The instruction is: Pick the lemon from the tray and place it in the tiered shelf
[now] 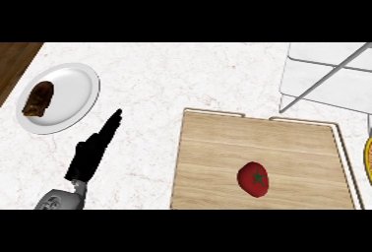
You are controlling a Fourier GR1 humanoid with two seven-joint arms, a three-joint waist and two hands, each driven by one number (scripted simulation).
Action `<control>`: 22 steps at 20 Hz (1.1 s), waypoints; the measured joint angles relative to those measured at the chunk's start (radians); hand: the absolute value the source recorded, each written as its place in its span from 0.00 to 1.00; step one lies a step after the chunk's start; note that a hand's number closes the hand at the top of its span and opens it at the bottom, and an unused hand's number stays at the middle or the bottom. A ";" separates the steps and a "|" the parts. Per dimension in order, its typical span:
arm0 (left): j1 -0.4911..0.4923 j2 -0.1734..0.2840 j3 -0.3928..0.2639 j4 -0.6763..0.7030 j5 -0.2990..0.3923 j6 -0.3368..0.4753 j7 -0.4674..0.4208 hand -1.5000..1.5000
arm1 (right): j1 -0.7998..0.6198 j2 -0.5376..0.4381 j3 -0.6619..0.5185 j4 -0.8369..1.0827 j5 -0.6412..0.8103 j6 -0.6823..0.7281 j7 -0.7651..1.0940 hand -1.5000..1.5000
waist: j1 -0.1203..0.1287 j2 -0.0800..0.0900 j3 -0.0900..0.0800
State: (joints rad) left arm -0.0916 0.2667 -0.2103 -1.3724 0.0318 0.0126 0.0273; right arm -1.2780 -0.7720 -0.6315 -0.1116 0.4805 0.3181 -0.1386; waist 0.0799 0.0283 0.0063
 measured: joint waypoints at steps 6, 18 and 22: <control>-0.005 -0.001 0.006 0.001 0.002 -0.003 0.005 0.50 | 0.010 -0.036 -0.108 -0.025 -0.098 -0.123 0.002 0.00 | -0.005 0.005 0.004; 0.018 0.011 0.028 -0.016 0.010 -0.010 0.005 0.50 | 0.168 -0.293 -0.229 -0.040 -0.187 -0.223 0.042 0.00 | -0.026 0.004 0.004; 0.026 0.008 0.028 -0.026 0.010 -0.006 0.012 0.50 | 0.242 -0.357 -0.253 -0.037 -0.209 -0.145 0.007 0.00 | -0.031 0.004 0.006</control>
State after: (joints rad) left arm -0.0651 0.2749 -0.1821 -1.3983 0.0415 0.0066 0.0389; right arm -1.0360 -1.1292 -0.8849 -0.1487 0.2719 0.1729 -0.1314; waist 0.0493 0.0320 0.0119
